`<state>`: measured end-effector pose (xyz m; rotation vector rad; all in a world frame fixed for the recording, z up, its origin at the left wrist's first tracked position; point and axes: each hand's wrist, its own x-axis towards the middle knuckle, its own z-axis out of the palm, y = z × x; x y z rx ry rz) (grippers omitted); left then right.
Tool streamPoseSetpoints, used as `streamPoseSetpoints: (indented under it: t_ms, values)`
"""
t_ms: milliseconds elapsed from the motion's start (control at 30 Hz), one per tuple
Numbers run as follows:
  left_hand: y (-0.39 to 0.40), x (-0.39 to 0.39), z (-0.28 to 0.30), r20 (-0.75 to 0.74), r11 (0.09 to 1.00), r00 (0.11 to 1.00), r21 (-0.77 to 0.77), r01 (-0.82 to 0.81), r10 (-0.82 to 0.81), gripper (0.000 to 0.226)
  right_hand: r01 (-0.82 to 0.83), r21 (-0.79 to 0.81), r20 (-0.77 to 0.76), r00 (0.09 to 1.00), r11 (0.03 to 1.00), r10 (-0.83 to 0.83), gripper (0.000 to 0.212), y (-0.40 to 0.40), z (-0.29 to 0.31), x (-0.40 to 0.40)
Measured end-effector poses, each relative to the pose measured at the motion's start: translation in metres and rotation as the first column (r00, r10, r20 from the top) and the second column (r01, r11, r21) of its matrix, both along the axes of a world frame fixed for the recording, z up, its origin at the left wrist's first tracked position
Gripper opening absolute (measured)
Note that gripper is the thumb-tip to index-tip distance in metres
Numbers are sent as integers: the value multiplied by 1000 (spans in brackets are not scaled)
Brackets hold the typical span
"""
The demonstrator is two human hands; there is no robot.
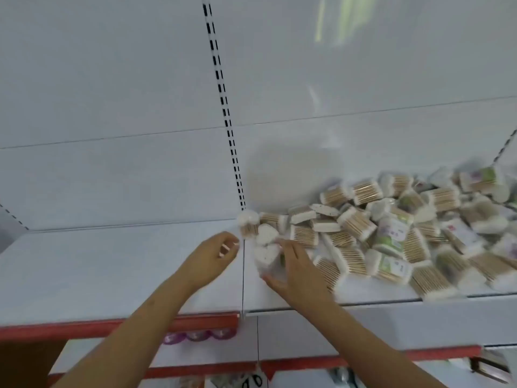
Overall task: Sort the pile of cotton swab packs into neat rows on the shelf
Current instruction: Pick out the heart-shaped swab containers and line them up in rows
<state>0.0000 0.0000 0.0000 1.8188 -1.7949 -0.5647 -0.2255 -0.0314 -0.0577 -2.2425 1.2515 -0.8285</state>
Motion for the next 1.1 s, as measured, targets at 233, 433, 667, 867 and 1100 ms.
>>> streamPoseSetpoints:
  t_ms: [233, 433, 667, 867, 1100]
  values:
    - [-6, -7, -64, -123, 994, 992, 105, 14, -1, 45, 59, -143, -12, 998, 988, -61, 53, -20, -12, 24]
    - [3, -25, -66, -276, 996, 958, 20, 91, -82, 62, -24, 139, 231, 973, 990, -9, 63, -11, -6, 33]
    - [0, 8, -73, -416, 999, 908, 21, -37, 42, 37, 23, 79, 214, 976, 997, -40, 53, -34, 14, 28]
    - [-4, 12, -78, -459, 997, 884, 37, -74, 83, 32, -84, 104, -131, 987, 991, 98, 70, -70, 19, 23]
    - [-5, 12, -82, -482, 995, 870, 58, -83, 100, 34, -88, 184, -113, 987, 979, 110, 59, -83, 15, 27]
